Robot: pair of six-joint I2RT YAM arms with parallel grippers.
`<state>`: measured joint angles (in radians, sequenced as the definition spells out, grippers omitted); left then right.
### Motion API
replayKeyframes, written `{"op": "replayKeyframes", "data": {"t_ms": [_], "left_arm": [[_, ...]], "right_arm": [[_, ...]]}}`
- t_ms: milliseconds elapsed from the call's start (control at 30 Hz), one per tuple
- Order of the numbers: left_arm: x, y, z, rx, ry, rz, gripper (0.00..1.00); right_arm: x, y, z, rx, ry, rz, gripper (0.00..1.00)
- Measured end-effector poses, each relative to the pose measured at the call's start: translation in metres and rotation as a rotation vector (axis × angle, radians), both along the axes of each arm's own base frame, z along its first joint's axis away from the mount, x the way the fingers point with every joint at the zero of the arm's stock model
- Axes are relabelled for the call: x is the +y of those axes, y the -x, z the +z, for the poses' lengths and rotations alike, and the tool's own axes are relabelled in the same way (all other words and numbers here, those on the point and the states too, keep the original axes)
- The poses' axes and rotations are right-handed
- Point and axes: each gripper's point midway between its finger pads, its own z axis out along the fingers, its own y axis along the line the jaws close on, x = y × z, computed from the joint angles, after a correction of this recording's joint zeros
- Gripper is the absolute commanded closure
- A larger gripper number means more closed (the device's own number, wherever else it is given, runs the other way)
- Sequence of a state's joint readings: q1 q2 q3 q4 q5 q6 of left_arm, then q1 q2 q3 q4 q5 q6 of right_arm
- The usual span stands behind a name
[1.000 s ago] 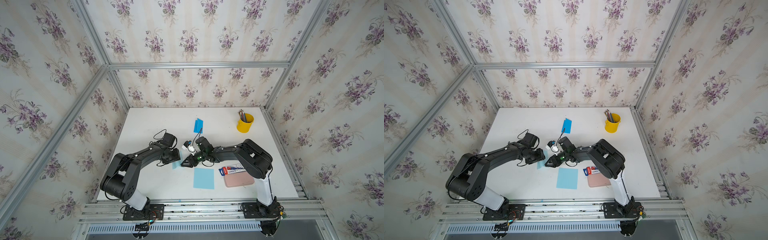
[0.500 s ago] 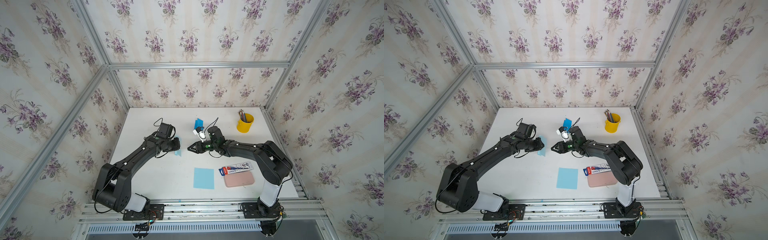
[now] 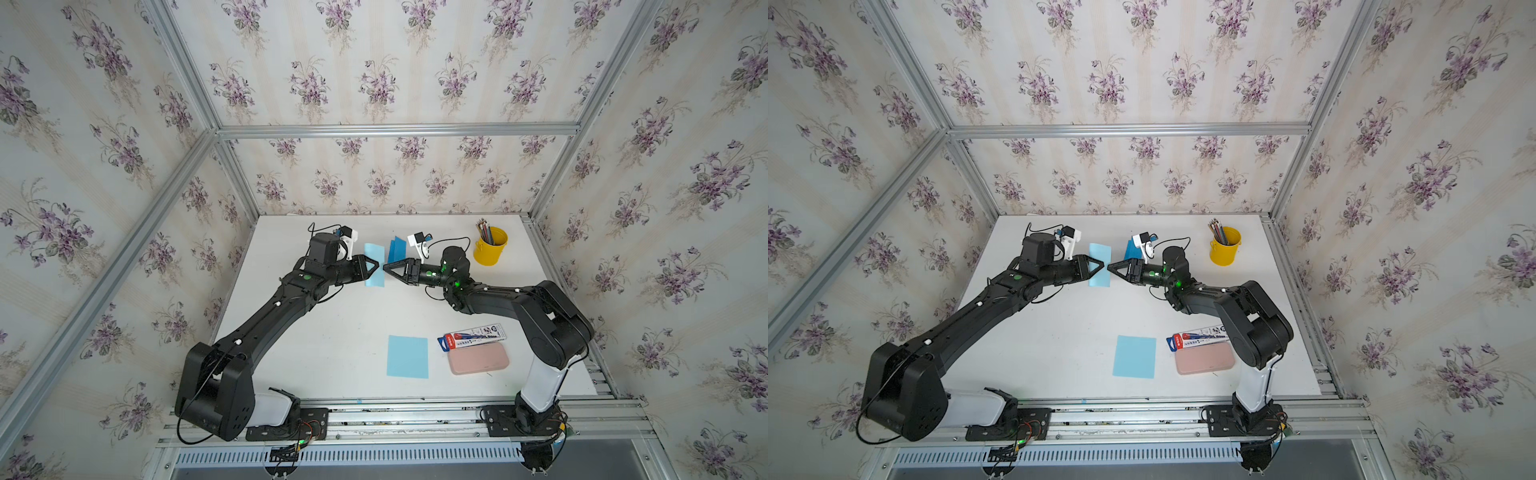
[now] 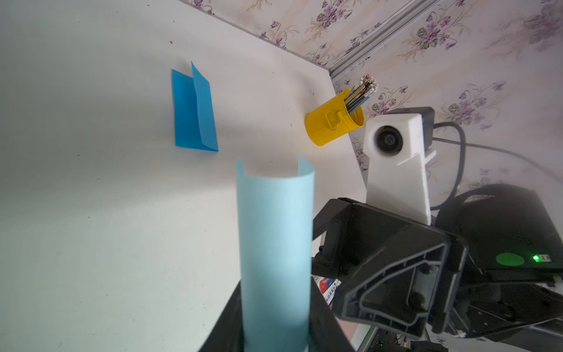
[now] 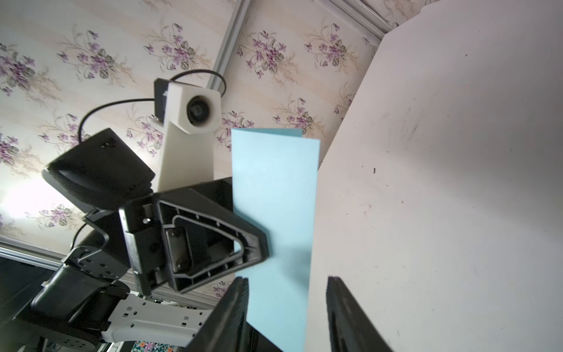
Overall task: Fold the square paper along the opposite sides
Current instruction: Pick up the paper from the center of the board.
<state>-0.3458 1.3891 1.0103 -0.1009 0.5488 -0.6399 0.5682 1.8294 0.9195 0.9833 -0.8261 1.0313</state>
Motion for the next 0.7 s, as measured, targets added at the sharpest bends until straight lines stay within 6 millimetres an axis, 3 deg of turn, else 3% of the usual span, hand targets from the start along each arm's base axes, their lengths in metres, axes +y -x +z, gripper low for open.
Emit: {"op": "replayKeyframes", "data": {"t_ms": [200, 533, 700], "left_arm": [[-0.009, -0.004, 0.009, -0.013, 0.062, -0.022, 0.68], [-0.010, -0.005, 0.015, -0.029, 0.081, -0.025, 0.64], [-0.010, -0.005, 0.019, -0.041, 0.064, -0.034, 0.51]], "right_arm": [[0.001, -0.001, 0.009, 0.015, -0.045, 0.004, 0.53], [0.000, -0.003, 0.019, 0.003, -0.077, 0.017, 1.00], [-0.005, -0.004, 0.022, -0.005, -0.076, 0.004, 1.00]]}}
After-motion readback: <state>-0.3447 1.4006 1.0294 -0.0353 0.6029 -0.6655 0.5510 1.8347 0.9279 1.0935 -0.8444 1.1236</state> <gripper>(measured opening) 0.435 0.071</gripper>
